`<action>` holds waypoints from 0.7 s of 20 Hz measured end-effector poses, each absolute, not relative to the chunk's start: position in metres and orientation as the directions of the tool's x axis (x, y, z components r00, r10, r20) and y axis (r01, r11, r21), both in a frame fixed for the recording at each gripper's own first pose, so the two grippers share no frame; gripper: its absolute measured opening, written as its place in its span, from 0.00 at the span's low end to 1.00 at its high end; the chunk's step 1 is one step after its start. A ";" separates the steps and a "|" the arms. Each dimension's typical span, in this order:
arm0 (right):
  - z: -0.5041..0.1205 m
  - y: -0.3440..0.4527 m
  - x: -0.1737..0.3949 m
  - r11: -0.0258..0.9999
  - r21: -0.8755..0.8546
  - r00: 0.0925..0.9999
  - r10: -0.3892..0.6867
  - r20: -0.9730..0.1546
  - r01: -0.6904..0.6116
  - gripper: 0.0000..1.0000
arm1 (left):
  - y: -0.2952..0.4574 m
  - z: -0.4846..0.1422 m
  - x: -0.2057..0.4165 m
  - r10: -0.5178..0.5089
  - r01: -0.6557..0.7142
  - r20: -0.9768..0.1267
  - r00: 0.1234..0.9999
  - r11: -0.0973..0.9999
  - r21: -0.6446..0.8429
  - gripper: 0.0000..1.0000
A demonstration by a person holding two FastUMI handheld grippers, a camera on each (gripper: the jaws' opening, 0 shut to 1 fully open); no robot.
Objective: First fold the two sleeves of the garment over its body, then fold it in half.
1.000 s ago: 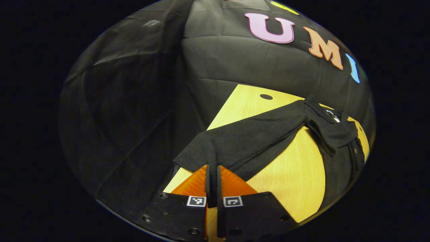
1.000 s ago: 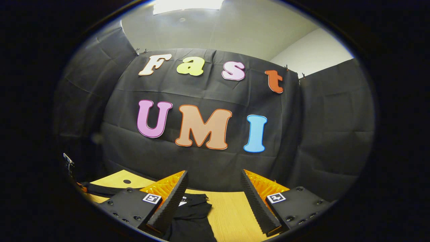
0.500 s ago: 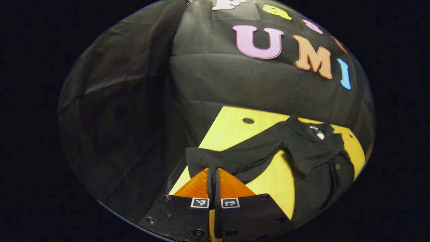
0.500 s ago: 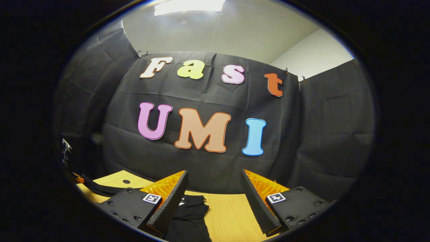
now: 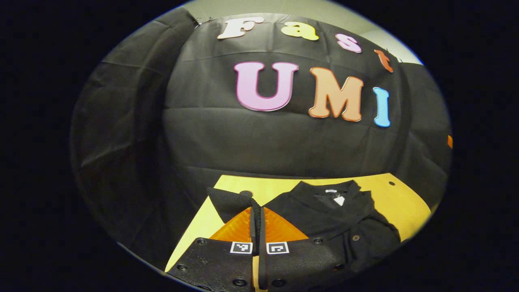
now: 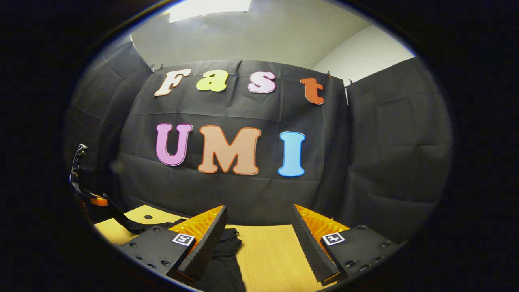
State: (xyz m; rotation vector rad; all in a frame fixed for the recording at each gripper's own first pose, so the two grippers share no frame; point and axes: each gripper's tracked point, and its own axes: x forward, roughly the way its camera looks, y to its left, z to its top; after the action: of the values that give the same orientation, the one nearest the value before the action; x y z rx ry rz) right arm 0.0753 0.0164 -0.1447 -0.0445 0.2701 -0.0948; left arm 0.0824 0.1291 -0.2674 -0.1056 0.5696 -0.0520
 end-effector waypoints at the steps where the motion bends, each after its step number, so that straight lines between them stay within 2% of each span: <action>1: -0.145 0.007 0.072 0.993 -0.054 0.958 -0.112 -0.265 0.101 0.98 | 0.111 -0.263 0.089 -0.109 0.051 -0.528 0.842 0.991 -0.124 0.00; 8: -0.150 -0.050 0.048 0.983 -0.064 0.942 -0.184 -0.281 0.173 1.00 | -0.027 -0.264 0.124 -0.333 0.263 -0.507 0.795 0.943 -0.206 0.00; 14: -0.151 -0.076 0.039 0.978 -0.079 0.934 -0.210 -0.289 0.195 0.98 | -0.121 -0.306 0.135 -0.439 0.351 -0.545 0.714 0.898 -0.265 0.00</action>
State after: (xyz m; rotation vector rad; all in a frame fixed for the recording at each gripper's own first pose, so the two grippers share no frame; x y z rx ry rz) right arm 0.0394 -0.0762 -0.1508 -0.0497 0.3006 -0.2074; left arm 0.1351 -0.1208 -0.3062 -0.1460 0.6396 -0.4393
